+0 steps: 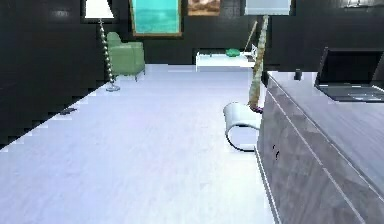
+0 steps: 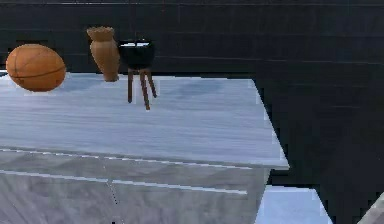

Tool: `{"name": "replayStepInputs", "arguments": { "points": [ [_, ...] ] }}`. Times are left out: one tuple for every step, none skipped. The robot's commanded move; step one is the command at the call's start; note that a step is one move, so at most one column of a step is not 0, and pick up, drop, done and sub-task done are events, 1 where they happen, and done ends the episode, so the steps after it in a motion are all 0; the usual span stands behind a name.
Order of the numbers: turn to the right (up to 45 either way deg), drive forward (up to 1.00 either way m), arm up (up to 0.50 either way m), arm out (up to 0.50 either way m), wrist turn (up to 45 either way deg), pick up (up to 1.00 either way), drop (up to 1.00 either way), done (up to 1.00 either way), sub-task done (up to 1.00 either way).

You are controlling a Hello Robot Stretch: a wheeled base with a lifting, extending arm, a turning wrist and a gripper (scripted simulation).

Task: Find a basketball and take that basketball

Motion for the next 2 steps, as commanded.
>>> {"name": "replayStepInputs", "arguments": {
  "points": [
    [0.0, 0.40, 0.00, 0.00, 0.0, 0.00, 0.00, 0.00, 0.00],
    [-15.0, 0.00, 0.00, 0.00, 0.0, 0.00, 0.00, 0.00, 0.00]
  ]
}}
